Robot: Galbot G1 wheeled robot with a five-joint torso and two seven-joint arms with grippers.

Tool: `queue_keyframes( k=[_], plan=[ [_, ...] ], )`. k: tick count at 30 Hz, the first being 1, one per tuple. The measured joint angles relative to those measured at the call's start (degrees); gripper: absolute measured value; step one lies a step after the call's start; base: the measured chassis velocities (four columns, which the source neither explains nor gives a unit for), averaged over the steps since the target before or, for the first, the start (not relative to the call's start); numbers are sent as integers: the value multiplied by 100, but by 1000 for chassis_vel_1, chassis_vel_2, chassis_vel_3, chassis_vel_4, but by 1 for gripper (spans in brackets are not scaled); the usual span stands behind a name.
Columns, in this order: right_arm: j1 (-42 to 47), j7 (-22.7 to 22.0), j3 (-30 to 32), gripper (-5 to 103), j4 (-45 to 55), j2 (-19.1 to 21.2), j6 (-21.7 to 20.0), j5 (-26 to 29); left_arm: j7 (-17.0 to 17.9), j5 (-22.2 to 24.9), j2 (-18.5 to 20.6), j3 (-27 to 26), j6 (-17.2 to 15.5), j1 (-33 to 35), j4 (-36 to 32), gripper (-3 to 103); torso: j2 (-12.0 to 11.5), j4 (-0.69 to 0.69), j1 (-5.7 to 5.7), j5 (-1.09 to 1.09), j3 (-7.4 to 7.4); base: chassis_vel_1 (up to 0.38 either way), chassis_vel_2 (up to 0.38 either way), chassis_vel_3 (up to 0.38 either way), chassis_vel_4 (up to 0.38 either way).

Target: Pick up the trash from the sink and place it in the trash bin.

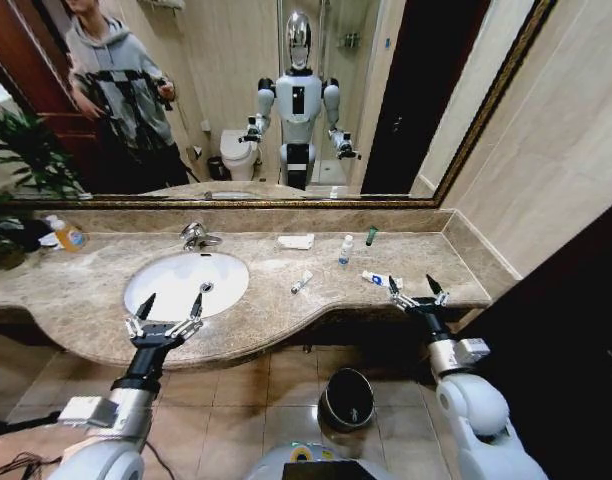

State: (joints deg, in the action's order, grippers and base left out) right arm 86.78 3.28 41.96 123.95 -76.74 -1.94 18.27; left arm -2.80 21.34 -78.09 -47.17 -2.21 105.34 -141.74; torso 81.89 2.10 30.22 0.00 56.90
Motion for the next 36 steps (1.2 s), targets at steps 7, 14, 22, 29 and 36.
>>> queue_keyframes(
  k=[7, 14, 22, 29, 36],
  plan=[
    [-102, 5, -10, 100, -121, 72, -43, 85, 0, 0, 0, 0, 0, 0, 0, 100, 0, 1, 0, 0, 0, 0, 0, 0, 0],
    [-79, 39, 37, 100, -161, -54, 38, 76, 0, 0, 0, 0, 0, 0, 0, 100, 0, 0, 0, 0, 0, 0, 0, 0, 0],
    [-372, 82, -164, 100, -414, -31, 6, -38, 0, 0, 0, 0, 0, 0, 0, 100, 0, 0, 0, 0, 0, 0, 0, 0, 0],
    [-697, 181, -655, 100, -520, 465, -360, -105, 0, 0, 0, 0, 0, 0, 0, 100, 0, 0, 0, -1, 0, 0, 0, 0, 0],
    [-1447, 264, -1260, 100, -1017, 1019, -553, -48, -1, 0, 0, 0, 0, 0, 0, 100, 0, 0, 0, 1, 0, 0, 0, 0, 0]
  ],
)
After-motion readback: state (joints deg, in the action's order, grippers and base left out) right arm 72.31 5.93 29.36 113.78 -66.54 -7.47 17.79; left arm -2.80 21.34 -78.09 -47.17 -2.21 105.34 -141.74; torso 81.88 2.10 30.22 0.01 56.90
